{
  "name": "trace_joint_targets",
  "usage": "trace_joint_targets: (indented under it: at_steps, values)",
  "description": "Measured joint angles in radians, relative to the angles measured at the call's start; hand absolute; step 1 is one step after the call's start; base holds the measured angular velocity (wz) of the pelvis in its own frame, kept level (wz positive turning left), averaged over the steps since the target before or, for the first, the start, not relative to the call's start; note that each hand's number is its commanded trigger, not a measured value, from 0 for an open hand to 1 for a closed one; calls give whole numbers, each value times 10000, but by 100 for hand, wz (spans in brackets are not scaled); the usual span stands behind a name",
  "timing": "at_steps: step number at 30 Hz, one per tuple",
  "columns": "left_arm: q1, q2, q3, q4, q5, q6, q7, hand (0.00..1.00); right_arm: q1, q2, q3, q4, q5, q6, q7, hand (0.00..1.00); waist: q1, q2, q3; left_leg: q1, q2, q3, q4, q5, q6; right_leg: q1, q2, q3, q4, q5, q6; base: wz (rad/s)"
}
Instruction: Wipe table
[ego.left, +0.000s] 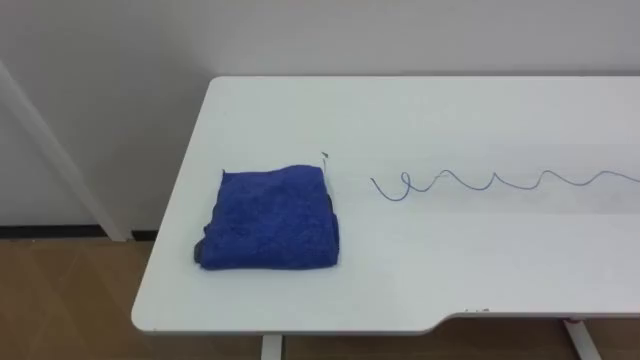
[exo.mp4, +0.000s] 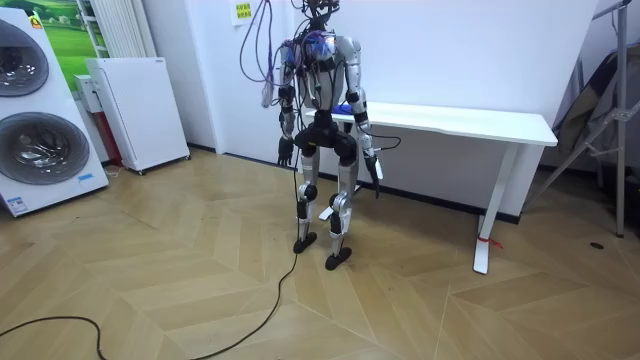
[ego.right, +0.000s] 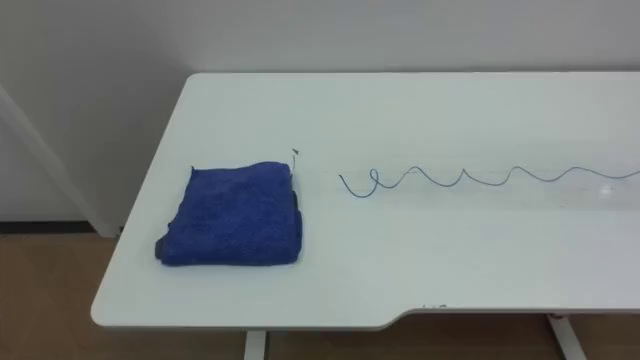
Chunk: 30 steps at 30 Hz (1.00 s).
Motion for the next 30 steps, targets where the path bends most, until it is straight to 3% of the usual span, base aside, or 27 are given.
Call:
trace_joint_targets:
  at_steps: [18,24,30]
  values:
    - [96,-1,-9,-4,8,9,-26,0,-99,1,281,0,212,2,186,0,29,50,-11,123,1,29,-62,-1,2,66,10,57,-2,0,1,0]
    - [143,-1,-3,-29,-31,47,-10,0,-95,-16,-197,43,2232,3,-228,0,-31,47,-7,108,-2,-7,-56,-1,2,141,8,24,-6,0,1,1]
    - [262,22,875,-377,14,73,-21,0,171,-200,-2650,281,6350,-82,-962,0,-519,18,2,125,-12,-85,-58,-1,1,156,10,5,-70,-2,3,5]
